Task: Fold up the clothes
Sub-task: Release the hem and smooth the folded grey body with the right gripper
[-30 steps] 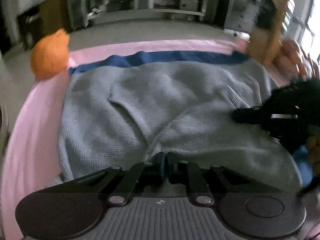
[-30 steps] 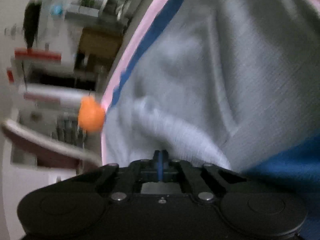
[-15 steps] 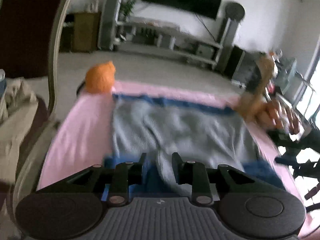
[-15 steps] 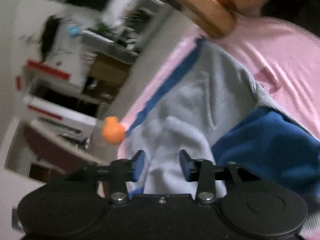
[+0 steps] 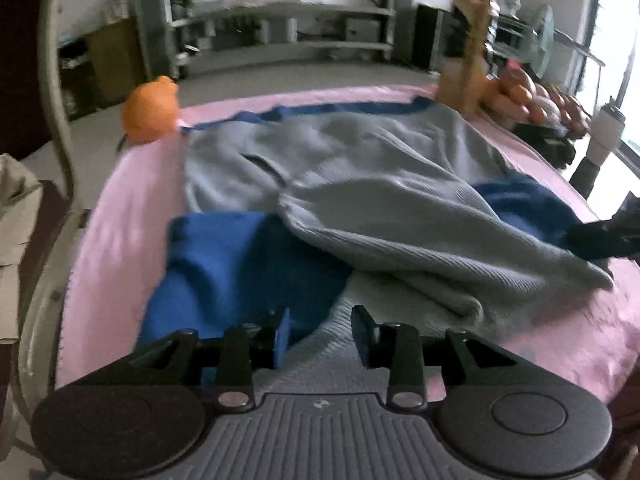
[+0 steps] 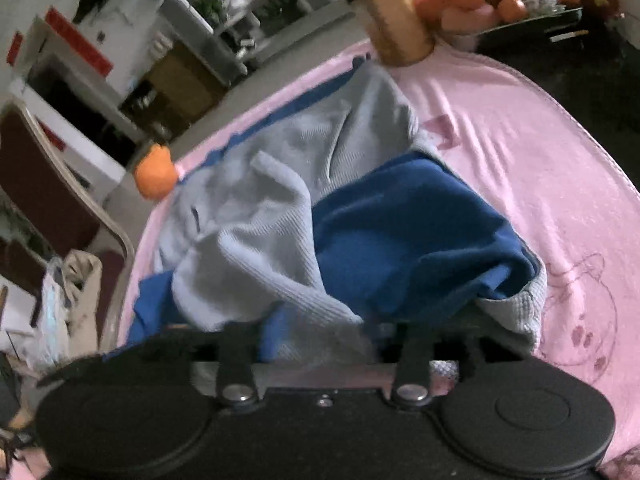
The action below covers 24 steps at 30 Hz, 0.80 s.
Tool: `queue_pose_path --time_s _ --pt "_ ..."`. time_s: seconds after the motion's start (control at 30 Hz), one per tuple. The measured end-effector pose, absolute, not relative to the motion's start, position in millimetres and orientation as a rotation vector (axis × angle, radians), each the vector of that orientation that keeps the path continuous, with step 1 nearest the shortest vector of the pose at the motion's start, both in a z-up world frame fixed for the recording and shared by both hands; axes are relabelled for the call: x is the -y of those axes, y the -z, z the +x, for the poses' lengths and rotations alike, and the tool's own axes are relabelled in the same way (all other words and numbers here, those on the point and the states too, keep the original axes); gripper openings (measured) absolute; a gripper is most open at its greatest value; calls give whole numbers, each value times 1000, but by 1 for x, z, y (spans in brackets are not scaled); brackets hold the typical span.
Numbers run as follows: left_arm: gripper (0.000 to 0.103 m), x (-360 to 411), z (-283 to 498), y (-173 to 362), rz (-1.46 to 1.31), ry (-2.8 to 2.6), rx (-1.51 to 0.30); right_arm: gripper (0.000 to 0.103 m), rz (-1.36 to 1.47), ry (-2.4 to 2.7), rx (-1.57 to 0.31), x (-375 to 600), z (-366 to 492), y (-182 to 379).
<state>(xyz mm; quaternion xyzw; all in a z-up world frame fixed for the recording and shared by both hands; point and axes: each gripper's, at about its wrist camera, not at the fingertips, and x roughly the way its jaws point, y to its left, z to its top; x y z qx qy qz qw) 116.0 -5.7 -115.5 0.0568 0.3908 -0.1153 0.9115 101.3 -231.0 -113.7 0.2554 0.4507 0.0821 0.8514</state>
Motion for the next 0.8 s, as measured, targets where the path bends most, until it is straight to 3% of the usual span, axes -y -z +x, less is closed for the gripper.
queue_pose_path --time_s 0.13,0.2,0.23,0.27,0.33,0.37,0.63,0.73,0.8 --pt "32 14 118 125 177 288 -800 50 471 -196 -977 221 103 117" --pt "17 20 122 134 207 310 -808 48 412 -191 -979 215 105 120" --pt "9 24 120 136 224 316 -809 45 379 -191 -981 210 107 122" --pt "7 27 119 138 241 321 -809 31 346 -190 -982 206 108 124" --pt "6 31 110 137 284 326 -786 12 279 -192 -975 199 107 125" --pt "5 31 103 133 285 332 -777 11 250 -195 -968 196 105 124" --pt "8 35 61 142 391 321 -868 10 309 -225 -986 211 62 116" --pt "19 37 60 147 451 281 -873 14 231 -184 -1071 204 67 133" --pt "19 28 59 136 391 278 -869 21 220 -170 -1078 205 68 133"
